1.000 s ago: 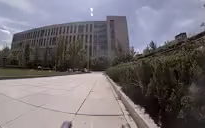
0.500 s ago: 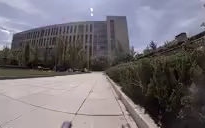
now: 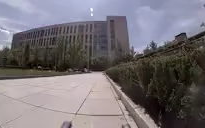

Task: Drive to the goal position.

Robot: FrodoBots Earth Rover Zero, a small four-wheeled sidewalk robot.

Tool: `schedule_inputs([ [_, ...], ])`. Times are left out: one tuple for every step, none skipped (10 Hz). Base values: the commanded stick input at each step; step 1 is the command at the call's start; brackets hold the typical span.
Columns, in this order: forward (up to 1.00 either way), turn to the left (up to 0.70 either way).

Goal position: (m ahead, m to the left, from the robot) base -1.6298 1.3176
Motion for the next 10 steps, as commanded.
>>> schedule_inputs([
  [-0.64, 0.00],
  [-0.48, 0.00],
  [-0.16, 0.00],
  [0.04, 0.00],
  [0.04, 0.00],
  [0.03, 0.00],
  [0.01, 0.00],
  [0.04, 0.00],
  [0.04, 0.00],
  [0.04, 0.00],
])
